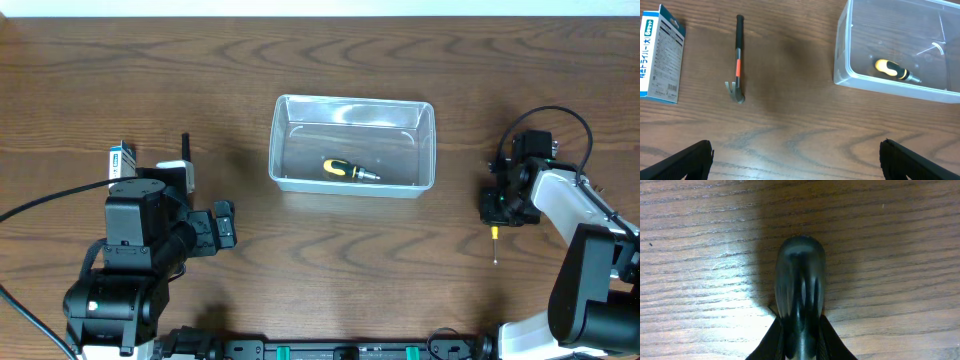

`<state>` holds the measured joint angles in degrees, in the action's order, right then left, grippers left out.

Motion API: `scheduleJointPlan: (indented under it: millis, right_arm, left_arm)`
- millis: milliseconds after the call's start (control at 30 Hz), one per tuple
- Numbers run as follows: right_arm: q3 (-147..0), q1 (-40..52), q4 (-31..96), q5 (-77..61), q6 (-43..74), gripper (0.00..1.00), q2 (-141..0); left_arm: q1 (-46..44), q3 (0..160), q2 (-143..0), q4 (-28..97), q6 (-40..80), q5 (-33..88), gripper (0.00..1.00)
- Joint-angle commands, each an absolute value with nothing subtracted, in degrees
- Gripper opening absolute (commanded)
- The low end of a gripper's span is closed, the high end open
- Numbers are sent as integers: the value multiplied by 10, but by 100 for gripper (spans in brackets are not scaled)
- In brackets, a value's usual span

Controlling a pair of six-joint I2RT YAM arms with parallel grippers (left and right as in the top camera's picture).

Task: Pack container
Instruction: 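Lower the right gripper and grasp the small black screwdriver handle, then carry the small screwdriver into the container and release it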

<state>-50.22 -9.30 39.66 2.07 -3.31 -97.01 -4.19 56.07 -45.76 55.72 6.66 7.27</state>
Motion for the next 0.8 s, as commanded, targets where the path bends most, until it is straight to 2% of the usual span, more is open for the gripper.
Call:
scheduleJointPlan:
  millis: [0, 200, 433, 567, 767]
  right_arm:
    - [-477, -95, 385, 52, -24, 1, -1004]
    - [-541, -85, 430, 35, 8, 1, -987]
    - [-732, -39, 565, -27, -9, 1, -924]
    - [-855, 16, 620, -76, -75, 1, -910]
    - [-941, 154, 633, -101, -274, 1, -913]
  left_arm:
    - [-43, 571, -456, 559, 72, 68, 98]
    - [-43, 571, -456, 559, 72, 68, 98]
    - [-43, 571, -456, 559, 72, 68, 98]
    - [-43, 571, -456, 559, 72, 68, 98]
    - [-43, 571, -456, 559, 72, 68, 98]
